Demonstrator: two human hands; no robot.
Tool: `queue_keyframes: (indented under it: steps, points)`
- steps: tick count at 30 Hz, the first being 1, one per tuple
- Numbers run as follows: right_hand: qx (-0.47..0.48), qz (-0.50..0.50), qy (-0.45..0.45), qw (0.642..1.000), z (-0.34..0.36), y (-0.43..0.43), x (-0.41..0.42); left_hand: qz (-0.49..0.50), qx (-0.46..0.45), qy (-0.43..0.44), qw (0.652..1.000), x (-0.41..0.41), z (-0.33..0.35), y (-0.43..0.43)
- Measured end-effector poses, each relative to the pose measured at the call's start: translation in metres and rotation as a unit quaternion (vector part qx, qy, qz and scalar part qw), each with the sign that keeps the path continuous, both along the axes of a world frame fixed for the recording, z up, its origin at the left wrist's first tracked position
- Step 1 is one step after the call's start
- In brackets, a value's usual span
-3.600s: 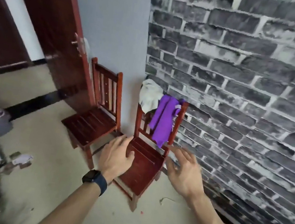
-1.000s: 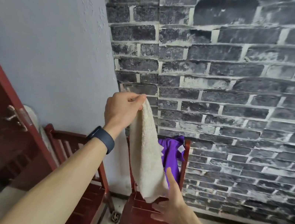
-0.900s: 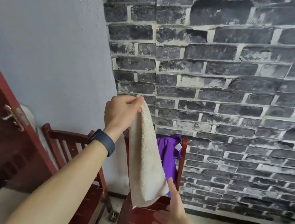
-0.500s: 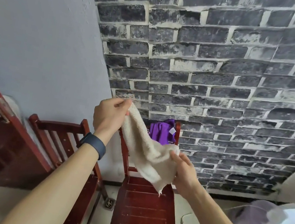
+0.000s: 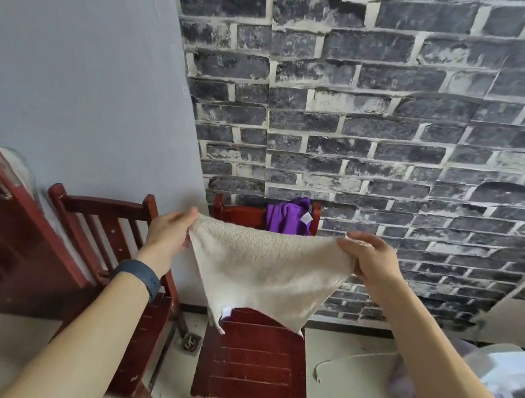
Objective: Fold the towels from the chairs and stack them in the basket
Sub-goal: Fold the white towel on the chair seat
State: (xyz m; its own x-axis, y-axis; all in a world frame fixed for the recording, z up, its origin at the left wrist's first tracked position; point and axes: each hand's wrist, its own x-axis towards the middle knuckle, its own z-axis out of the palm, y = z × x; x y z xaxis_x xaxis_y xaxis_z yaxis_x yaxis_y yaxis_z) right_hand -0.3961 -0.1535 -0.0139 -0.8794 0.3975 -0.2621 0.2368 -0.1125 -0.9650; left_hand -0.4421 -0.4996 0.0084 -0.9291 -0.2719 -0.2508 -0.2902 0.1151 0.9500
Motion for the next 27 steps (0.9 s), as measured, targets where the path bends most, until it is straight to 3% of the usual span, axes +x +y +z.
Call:
queue_keyframes:
  steps: [5,10,14,16,19,20,22,24,27]
  points:
    - [-0.010,-0.041,0.023,0.999,-0.008,-0.005,-0.012,0.005,0.121,-0.025,0.992,0.014,-0.008,0.001]
    - [0.054,-0.034,-0.001,0.998,-0.017,-0.006,-0.019,0.010,0.139,-0.019,0.990,0.017,-0.012,0.000]
    - [0.141,0.057,-0.038,0.988,-0.024,-0.002,-0.020,0.034,0.129,-0.026,0.991,0.015,-0.023,-0.007]
    - [0.198,0.144,-0.043,0.969,-0.027,0.000,-0.019,0.037,0.117,-0.033,0.992,0.012,-0.028,-0.012]
    - [0.396,0.222,-0.042,0.890,-0.036,0.000,-0.024,-0.038,0.095,-0.032,0.994,0.012,-0.036,-0.022]
    - [0.450,0.221,-0.033,0.865,-0.040,-0.002,-0.024,-0.088,0.048,-0.027,0.995,0.013,-0.039,-0.025]
    - [0.504,0.211,-0.014,0.838,-0.047,-0.005,-0.024,-0.174,-0.131,-0.007,0.976,0.015,-0.049,-0.028]
    - [0.528,0.207,0.001,0.824,-0.055,-0.008,-0.018,-0.217,-0.324,0.022,0.921,0.020,-0.063,-0.029]
    - [0.536,0.214,0.008,0.817,-0.083,-0.008,0.000,-0.213,-0.472,0.035,0.855,0.032,-0.097,-0.035]
